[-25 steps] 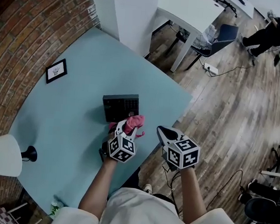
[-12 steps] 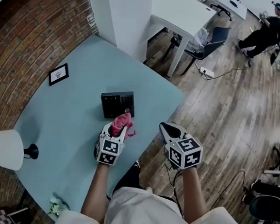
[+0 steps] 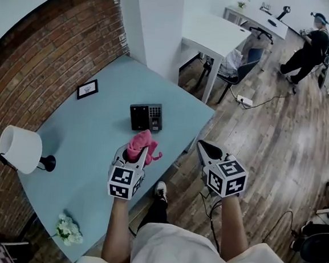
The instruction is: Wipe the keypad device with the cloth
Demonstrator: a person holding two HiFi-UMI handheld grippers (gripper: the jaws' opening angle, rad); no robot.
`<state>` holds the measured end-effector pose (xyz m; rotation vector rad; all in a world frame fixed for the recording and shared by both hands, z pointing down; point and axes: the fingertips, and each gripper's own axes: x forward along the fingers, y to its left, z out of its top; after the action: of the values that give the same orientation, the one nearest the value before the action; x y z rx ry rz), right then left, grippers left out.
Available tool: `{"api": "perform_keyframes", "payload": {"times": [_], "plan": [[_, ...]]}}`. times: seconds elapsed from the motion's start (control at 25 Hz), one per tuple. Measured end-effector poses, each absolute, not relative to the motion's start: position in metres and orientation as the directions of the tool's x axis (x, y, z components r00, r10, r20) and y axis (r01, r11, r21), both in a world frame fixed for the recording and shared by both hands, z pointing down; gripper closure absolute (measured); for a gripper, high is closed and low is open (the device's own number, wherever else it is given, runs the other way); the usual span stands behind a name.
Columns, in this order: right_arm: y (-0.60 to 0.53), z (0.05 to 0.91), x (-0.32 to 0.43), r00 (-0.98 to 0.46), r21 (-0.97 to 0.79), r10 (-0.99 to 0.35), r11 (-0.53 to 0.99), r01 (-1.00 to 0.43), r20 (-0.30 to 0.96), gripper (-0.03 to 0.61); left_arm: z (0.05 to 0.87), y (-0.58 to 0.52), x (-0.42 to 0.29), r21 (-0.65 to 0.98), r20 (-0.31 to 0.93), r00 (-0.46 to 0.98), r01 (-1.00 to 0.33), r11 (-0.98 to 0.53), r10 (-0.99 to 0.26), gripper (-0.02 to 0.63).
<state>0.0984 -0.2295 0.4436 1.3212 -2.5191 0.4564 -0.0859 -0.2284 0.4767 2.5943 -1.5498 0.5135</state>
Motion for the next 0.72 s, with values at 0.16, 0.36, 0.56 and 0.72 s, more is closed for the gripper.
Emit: {"api": "perform_keyframes", "payload": {"times": [0.16, 0.36, 0.56, 0.72], "plan": [[-0.186, 0.415, 0.112, -0.547, -0.132, -0.77, 0.536, -0.834, 0.327, 0.558, 0.446, -0.175, -0.074, -0.118, 0.292, 0.433, -0.868, -0.482, -0.853, 0.483], [-0.137, 0.369, 0.11, -0.574, -0.061, -0.775, 0.58, -0.812, 0.264, 0.558, 0.411, -0.114, -0.067, -0.155, 0.271, 0.427, -0.865, -0.477, -0.863, 0.483], [-0.101, 0.33, 0.107, -0.599, -0.015, -0.777, 0.608, -0.793, 0.193, 0.558, 0.379, -0.069, -0.064, -0.196, 0.233, 0.404, -0.872, -0.449, -0.885, 0.483], [-0.082, 0.311, 0.101, -0.619, -0.004, -0.769, 0.627, -0.779, 0.162, 0.558, 0.359, -0.043, -0.068, -0.206, 0.205, 0.392, -0.879, -0.431, -0.897, 0.483]]}}
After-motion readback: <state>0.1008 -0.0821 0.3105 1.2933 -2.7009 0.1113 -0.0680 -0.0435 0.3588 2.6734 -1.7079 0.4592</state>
